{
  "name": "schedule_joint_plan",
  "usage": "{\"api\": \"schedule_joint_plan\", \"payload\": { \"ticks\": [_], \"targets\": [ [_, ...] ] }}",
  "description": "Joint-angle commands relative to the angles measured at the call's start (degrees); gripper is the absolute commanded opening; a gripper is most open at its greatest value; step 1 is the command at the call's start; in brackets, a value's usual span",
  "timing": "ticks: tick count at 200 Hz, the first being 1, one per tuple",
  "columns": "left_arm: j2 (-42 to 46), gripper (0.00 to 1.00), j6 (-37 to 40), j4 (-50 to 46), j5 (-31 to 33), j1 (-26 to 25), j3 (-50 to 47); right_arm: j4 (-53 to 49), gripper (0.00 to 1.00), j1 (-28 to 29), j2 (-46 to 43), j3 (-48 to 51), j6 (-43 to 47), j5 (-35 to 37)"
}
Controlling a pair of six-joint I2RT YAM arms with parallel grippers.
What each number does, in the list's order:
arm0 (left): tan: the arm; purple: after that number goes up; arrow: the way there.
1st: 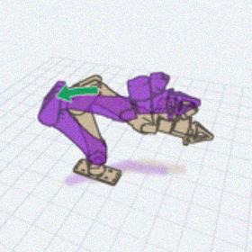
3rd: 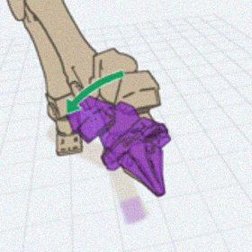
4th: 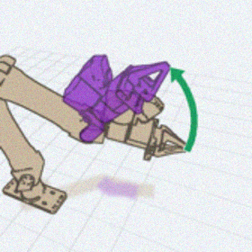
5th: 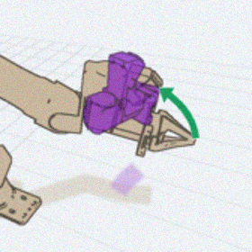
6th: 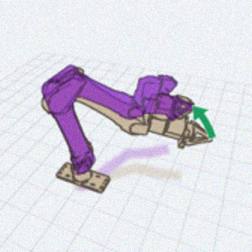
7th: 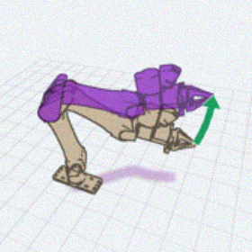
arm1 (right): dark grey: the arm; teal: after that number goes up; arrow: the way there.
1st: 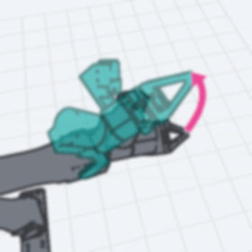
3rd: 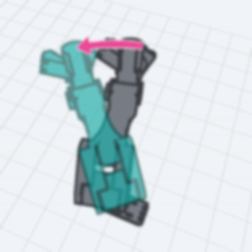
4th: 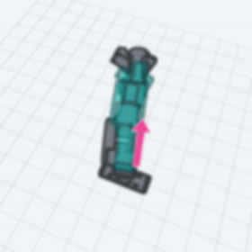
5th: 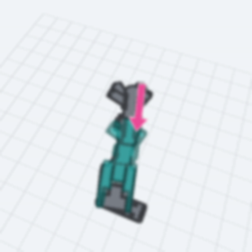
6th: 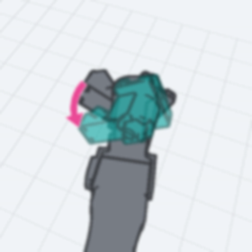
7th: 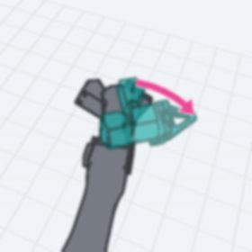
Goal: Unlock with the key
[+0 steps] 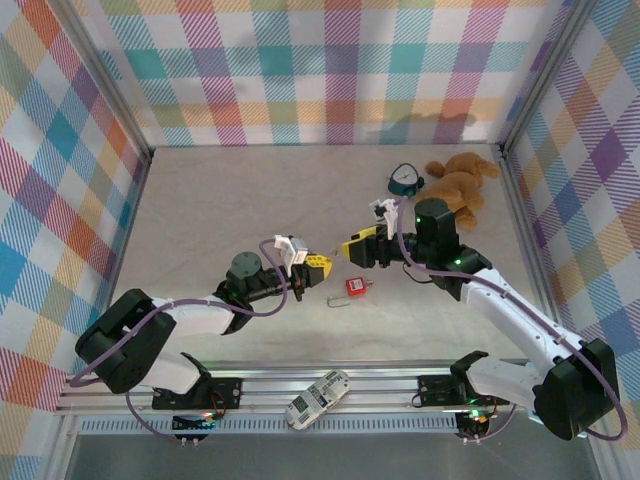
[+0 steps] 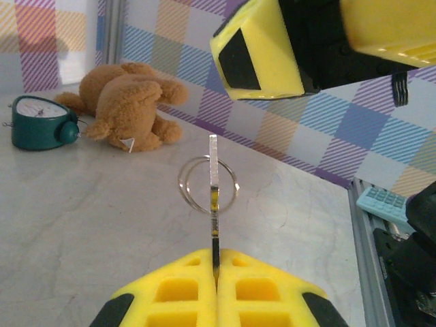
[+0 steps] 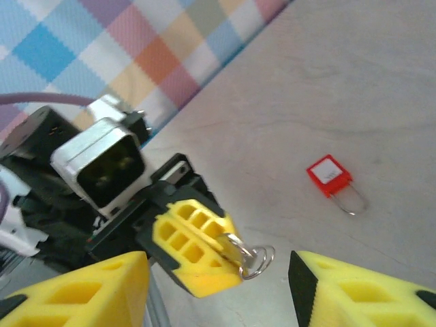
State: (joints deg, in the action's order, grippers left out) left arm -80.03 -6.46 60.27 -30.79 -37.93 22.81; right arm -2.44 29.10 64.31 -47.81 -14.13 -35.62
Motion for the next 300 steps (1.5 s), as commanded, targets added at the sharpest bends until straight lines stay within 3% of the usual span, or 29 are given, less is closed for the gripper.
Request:
{"api": "schedule_joint_plan", "payload": {
  "ticks": [1,49,99,152,191,238,270,300],
  "targets": [
    [2.1,0.0,-0.7,-0.8,-3.8,0.4,2.3,0.3,0.53,0.1,2.8,-1.9,4.7,-6.6],
    [2.5,0.0,-1.7,-2.5,-5.4,0.5,3.6,0.3,0.52,0.1,5.0,-1.4,6.2,-5.1],
    [2.2,0.0,-2.1,-3.1,-6.1,0.5,4.2,1.1,0.35,1.2,7.8,-2.6,5.5,-9.0],
    [1.5,0.0,-2.8,-2.4,-7.1,0.6,4.0,1.8,0.34,1.5,7.2,-3.0,5.1,-7.6],
    [1.3,0.0,-3.2,-1.7,-7.3,0.5,3.7,0.4,0.19,1.6,8.1,-3.8,5.4,-7.2],
    [0.7,0.0,-3.6,-1.5,-6.9,0.5,3.7,0.5,0.09,2.7,7.2,-3.6,4.8,-7.2],
    [0.5,0.15,-4.0,-1.3,-4.9,0.5,3.6,0.5,0.07,3.8,6.0,-3.1,4.3,-4.9],
    [0.6,0.21,-4.2,-0.8,-4.7,0.6,3.5,1.1,0.05,4.3,4.6,-2.2,3.4,-3.6]
  ]
}}
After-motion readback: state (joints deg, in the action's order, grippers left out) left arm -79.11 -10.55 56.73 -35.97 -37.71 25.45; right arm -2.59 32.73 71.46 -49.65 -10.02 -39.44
